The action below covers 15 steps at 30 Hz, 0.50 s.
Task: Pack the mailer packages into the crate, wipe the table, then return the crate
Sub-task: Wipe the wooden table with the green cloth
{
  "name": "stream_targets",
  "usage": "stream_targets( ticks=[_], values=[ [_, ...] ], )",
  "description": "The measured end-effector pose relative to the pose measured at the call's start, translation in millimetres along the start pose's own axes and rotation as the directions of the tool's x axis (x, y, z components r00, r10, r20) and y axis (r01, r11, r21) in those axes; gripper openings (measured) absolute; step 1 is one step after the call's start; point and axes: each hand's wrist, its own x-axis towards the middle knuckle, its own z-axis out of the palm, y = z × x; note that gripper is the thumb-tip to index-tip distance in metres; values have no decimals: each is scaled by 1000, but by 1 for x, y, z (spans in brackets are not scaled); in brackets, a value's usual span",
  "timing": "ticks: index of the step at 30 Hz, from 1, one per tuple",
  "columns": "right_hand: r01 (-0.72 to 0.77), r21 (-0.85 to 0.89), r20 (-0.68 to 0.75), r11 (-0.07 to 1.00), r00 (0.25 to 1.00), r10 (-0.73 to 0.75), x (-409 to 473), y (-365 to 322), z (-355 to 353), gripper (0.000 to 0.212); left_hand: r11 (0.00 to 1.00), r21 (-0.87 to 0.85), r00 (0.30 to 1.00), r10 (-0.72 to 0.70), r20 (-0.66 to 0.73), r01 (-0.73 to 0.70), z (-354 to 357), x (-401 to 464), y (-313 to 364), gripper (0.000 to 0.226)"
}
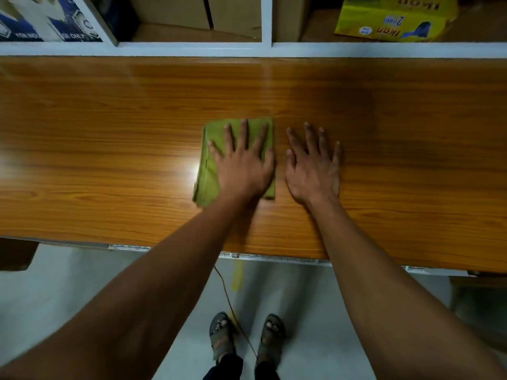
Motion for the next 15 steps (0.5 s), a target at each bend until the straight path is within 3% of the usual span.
stream_targets(
  ticks=[3,9,12,15],
  values=[
    [3,-3,0,1000,1000,-3,1,-1,-4,60,999,1,999,-39,-3,39,-5,17,4,66],
    [7,19,31,1000,999,-8,-1,-2,-9,61,999,22,999,34,42,-35,2,-115,-1,61],
    [7,15,41,1000,999,-8,4,-2,-9,61,1000,17,999,19,35,-20,2,-88,-1,62],
    [21,7,49,1000,999,-21,10,2,-6,62,999,16,999,43,2,-43,4,-5,4,64]
  ],
)
